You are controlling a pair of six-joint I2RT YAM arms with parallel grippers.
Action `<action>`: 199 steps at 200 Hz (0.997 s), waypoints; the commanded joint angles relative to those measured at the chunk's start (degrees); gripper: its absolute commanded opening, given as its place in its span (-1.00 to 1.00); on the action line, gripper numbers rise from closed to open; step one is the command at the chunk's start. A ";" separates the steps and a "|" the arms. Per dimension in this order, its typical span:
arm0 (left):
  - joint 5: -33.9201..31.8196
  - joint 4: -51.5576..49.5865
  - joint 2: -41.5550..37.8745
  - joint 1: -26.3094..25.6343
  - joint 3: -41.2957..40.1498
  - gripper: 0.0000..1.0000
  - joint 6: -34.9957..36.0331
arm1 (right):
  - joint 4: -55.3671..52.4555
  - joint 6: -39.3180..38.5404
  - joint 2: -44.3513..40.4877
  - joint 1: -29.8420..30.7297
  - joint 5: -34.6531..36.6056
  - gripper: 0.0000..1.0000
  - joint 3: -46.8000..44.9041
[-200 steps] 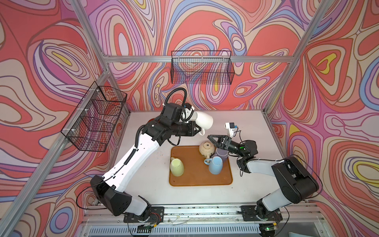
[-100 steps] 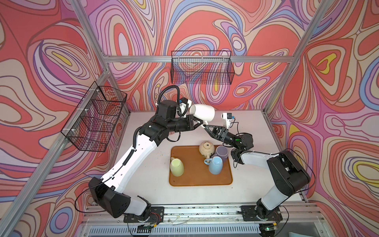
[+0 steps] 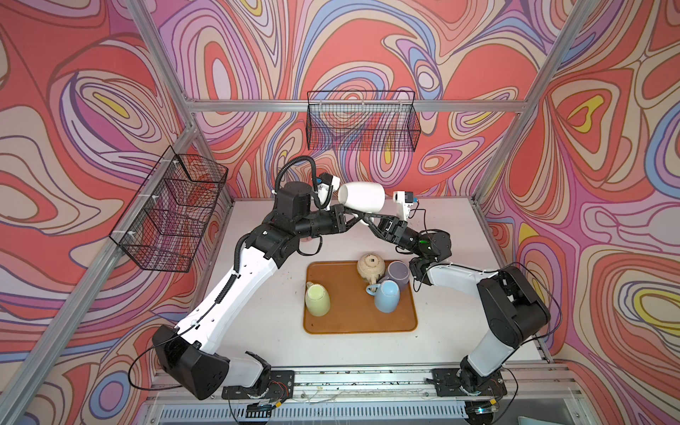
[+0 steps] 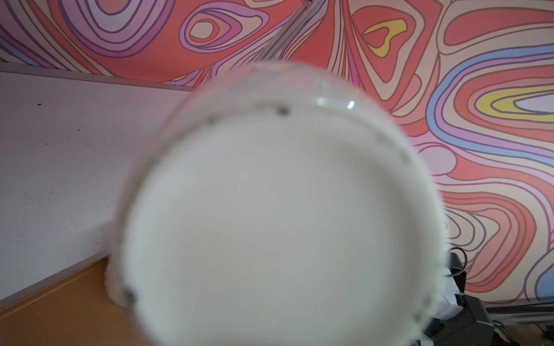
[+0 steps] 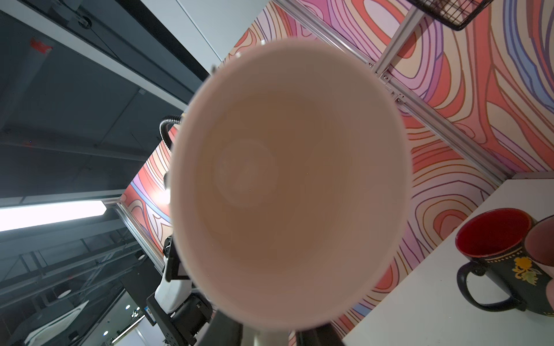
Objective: Turn the mug right side up
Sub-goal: Place the mug at the top-center of the table.
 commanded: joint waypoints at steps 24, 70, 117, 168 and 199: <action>2.76 4.43 -1.69 -0.14 -3.65 -1.00 -1.23 | 1.55 -0.53 0.19 -0.02 1.56 -1.00 1.24; 1.43 1.69 -1.19 0.55 -5.34 -0.22 -0.27 | 1.38 -0.42 -0.17 -0.01 2.20 -1.00 0.43; -4.97 -5.18 -4.83 1.44 -7.90 0.35 4.34 | -9.41 -7.15 -3.07 -0.18 2.39 -1.00 -0.93; -17.26 -17.41 -12.58 1.46 -11.81 0.99 10.68 | -56.78 -31.21 -9.66 0.08 10.71 -1.00 6.63; -25.84 -24.29 -16.69 1.43 -14.10 1.00 13.11 | -81.74 -43.64 -6.65 2.10 21.43 -1.00 18.20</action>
